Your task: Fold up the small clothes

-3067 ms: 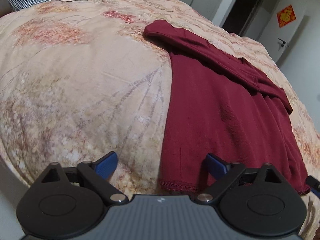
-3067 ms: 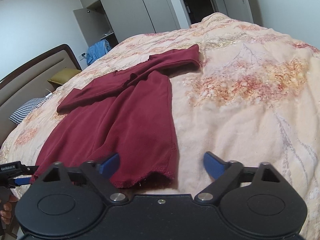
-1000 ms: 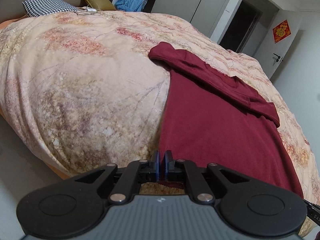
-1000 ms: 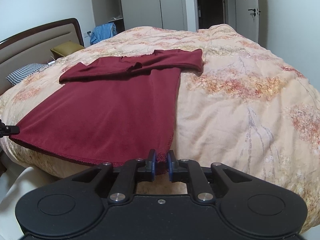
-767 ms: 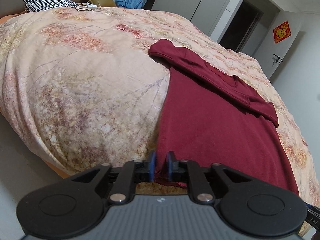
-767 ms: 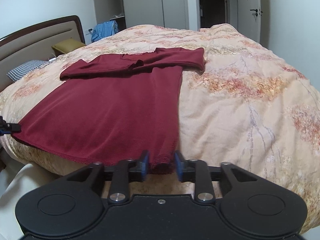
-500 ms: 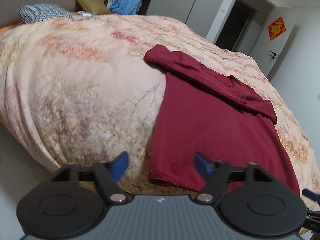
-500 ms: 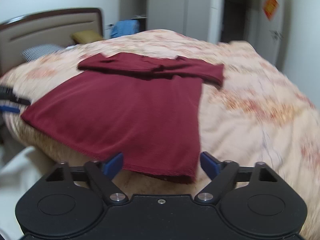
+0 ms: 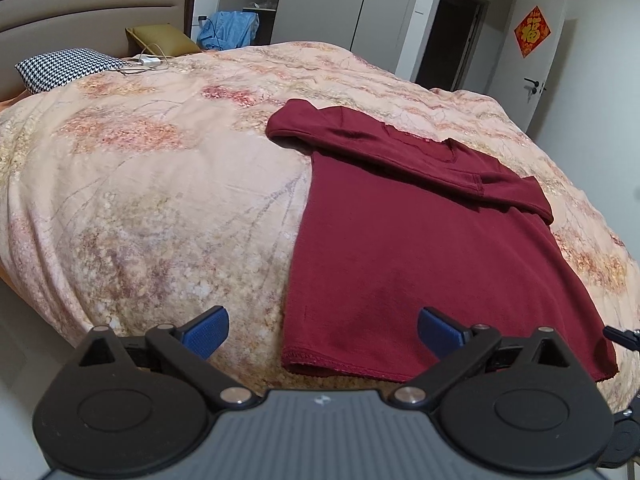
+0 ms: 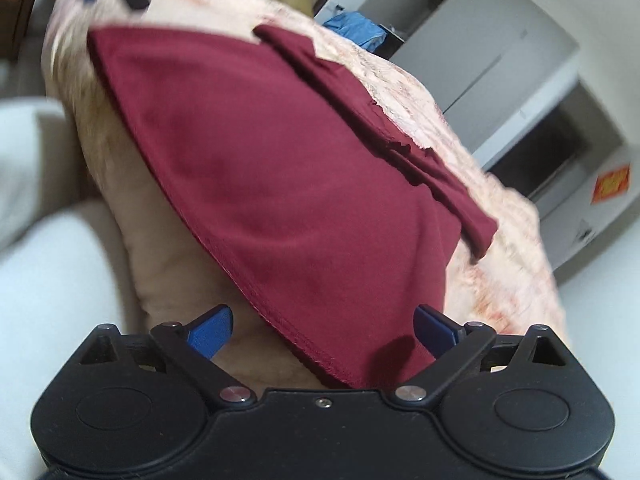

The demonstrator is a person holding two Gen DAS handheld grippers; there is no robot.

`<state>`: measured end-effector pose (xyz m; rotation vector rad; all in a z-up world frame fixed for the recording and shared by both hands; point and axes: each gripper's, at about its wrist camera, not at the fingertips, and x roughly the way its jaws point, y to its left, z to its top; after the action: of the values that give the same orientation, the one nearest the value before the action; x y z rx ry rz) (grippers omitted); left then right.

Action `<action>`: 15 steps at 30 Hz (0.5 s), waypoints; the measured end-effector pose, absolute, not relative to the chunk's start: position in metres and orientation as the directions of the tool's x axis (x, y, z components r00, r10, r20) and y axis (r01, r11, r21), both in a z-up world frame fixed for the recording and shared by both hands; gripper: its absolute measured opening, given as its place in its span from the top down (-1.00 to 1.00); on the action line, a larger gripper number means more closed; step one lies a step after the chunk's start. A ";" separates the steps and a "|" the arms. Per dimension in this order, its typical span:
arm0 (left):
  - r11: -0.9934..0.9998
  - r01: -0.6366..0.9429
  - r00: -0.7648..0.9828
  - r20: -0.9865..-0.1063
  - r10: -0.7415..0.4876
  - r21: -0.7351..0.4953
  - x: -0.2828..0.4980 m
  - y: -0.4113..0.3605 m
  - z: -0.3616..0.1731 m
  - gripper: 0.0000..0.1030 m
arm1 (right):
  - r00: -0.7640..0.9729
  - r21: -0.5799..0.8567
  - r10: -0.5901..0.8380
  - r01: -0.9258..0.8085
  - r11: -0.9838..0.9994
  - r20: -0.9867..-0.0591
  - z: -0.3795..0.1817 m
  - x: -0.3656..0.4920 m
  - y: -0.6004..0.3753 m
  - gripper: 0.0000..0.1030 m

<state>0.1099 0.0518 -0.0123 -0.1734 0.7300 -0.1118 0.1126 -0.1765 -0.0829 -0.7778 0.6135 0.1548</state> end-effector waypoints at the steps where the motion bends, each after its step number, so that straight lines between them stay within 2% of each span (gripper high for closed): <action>1: 0.979 0.045 0.737 -0.655 -0.167 -0.198 0.110 0.051 -0.013 -0.99 | 0.825 -0.647 -0.114 -0.341 0.682 -0.554 -0.088 0.114 -0.174 -0.84; 5: 0.973 0.057 0.727 -0.659 -0.195 -0.225 0.110 0.050 -0.014 -0.99 | 0.871 -0.739 -0.145 -0.299 0.604 -0.470 -0.101 0.114 -0.168 -0.80; 6: 0.972 0.060 0.727 -0.657 -0.200 -0.229 0.109 0.049 -0.014 -0.99 | 0.881 -0.752 -0.135 -0.298 0.588 -0.454 -0.102 0.113 -0.166 -0.70; 8: 0.970 0.070 0.730 -0.650 -0.210 -0.234 0.107 0.047 -0.014 -0.99 | 0.889 -0.762 -0.105 -0.315 0.565 -0.445 -0.105 0.108 -0.166 -0.20; 9: 0.969 0.079 0.734 -0.645 -0.215 -0.234 0.106 0.046 -0.014 -0.99 | 0.884 -0.751 -0.085 -0.335 0.569 -0.460 -0.103 0.108 -0.166 0.34; 10: 0.969 0.089 0.739 -0.637 -0.219 -0.230 0.104 0.045 -0.014 -0.99 | 0.875 -0.734 -0.070 -0.356 0.578 -0.479 -0.100 0.108 -0.168 0.65; 13: 0.969 0.135 0.763 -0.603 -0.235 -0.206 0.098 0.041 -0.012 -0.99 | 0.860 -0.659 -0.012 -0.382 0.648 -0.510 -0.080 0.111 -0.173 0.70; 15: 0.970 0.176 0.777 -0.581 -0.243 -0.170 0.092 0.036 -0.010 -0.99 | 0.843 -0.555 0.036 -0.384 0.738 -0.536 -0.058 0.117 -0.180 0.71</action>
<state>0.0922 0.0361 -0.0100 -0.1086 0.6431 -0.2269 0.1170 -0.1801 -0.0579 -0.7094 0.5266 0.2421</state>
